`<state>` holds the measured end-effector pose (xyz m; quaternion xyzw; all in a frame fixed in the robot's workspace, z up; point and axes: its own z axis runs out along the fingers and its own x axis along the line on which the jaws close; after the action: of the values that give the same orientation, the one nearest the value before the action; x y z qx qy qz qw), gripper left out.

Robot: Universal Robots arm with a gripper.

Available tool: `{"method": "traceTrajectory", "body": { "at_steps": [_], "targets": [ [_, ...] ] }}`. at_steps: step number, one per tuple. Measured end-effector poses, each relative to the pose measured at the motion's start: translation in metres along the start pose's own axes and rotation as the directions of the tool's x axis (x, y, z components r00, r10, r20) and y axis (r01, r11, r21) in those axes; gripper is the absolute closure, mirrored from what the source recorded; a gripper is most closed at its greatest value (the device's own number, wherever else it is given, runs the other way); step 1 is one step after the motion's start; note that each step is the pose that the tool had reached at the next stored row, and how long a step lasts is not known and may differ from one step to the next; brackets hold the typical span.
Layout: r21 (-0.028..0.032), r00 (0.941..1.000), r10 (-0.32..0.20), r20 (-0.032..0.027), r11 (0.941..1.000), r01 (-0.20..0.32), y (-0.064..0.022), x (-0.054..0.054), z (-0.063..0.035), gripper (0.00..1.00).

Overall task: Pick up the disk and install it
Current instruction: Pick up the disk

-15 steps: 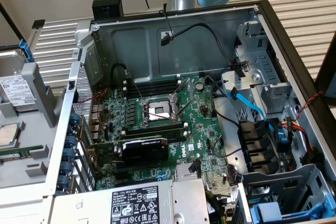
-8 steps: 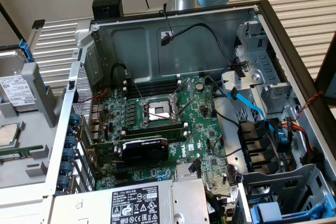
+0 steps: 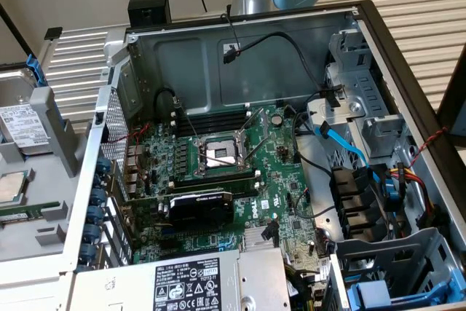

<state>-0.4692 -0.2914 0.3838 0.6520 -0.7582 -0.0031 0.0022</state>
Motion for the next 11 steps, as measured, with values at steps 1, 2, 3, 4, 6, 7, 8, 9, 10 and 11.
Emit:
{"method": "traceTrajectory", "body": {
  "at_steps": [1,2,3,4,6,7,8,9,10,11],
  "targets": [
    [0.0,0.9998,-0.018,-0.0001,0.9998,0.018,0.0,0.0,0.0001,0.46],
    [0.0,0.9994,-0.036,-0.0003,0.9994,0.036,0.0,0.0,0.0002,0.46],
    [-0.0001,0.9985,-0.055,-0.0004,0.9985,0.055,-0.0001,0.0,0.0004,0.46],
    [0.0,0.9974,-0.072,-0.0004,0.9974,0.072,0.0,0.0,0.0007,0.46],
    [-0.0001,0.9941,-0.108,0.0,0.9941,0.108,0.0,0.0,0.0011,0.46],
    [-0.0002,0.9918,-0.128,0.0005,0.9918,0.128,0.0001,-0.0001,0.0014,0.46],
    [-0.0002,0.9894,-0.145,0.0008,0.9894,0.145,0.0001,-0.0001,0.0016,0.46],
    [-0.0004,0.9867,-0.163,0.0013,0.9867,0.163,0.0001,0.0,0.0018,0.46],
    [-0.0005,0.9834,-0.182,0.0019,0.9834,0.182,0.0,0.0,0.0021,0.46],
    [-0.0004,0.9802,-0.198,0.0026,0.9802,0.198,0.0,0.0,0.0023,0.46]
  ]
}}
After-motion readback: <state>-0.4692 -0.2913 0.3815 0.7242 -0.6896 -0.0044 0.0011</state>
